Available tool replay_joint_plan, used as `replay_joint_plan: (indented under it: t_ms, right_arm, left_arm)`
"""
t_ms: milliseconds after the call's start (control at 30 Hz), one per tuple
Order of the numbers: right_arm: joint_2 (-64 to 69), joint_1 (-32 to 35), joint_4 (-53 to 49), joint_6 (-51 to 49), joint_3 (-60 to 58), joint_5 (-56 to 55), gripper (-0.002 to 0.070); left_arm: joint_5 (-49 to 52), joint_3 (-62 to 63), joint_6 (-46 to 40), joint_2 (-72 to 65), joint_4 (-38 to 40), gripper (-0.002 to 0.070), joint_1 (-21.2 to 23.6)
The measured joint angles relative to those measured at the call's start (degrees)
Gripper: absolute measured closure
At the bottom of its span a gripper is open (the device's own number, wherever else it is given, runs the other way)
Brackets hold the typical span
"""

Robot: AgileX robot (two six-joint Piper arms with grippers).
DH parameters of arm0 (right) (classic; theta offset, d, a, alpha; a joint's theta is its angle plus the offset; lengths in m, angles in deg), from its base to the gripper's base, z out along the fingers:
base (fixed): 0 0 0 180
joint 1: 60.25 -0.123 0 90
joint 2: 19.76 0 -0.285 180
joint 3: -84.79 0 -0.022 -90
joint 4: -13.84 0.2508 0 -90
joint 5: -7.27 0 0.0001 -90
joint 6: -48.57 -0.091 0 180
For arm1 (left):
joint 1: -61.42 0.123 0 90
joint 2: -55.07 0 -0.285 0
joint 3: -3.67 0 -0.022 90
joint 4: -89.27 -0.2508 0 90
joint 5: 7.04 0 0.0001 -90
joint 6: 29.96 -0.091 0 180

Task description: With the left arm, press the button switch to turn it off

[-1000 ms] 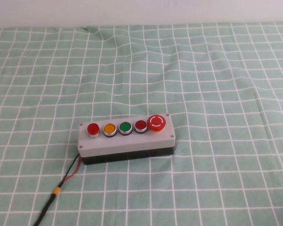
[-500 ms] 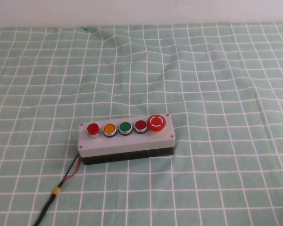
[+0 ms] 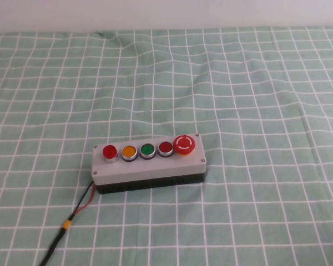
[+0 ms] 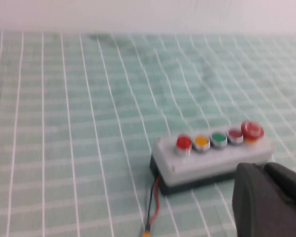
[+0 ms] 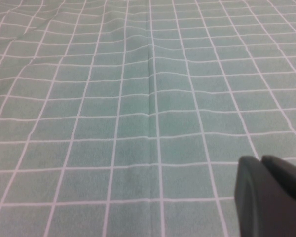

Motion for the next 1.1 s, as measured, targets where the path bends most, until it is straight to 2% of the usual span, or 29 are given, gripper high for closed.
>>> replay_joint_plan:
  t_ms: [133,267,400,667,833,1100]
  right_arm:
    - [0.0,0.0,0.0,0.0,0.0,0.0,0.0694]
    - [0.0,0.0,0.0,0.0,0.0,0.0,0.0694]
    - [0.0,0.0,0.0,0.0,0.0,0.0,0.0694]
    - [0.0,0.0,0.0,0.0,0.0,0.0,0.0694]
    - [0.0,0.0,0.0,0.0,0.0,0.0,0.0694]
    - [0.0,0.0,0.0,0.0,0.0,0.0,0.0694]
  left_arm:
    - [-10.0,-4.6,0.0,0.0,-1.8,0.0677,0.0]
    - [-22.2,-14.2,0.0,0.1,-3.2,0.0677,0.0]
    - [-32.4,-25.1,0.0,2.0,-3.1,0.0677,1.9]
    - [-46.2,-44.6,0.0,10.2,-1.0,0.0677,4.8]
    - [-47.2,-50.5,0.0,14.4,-0.8,0.0677,5.0]
    - [-38.1,-50.8,0.0,14.7,-0.7,0.0677,5.0]
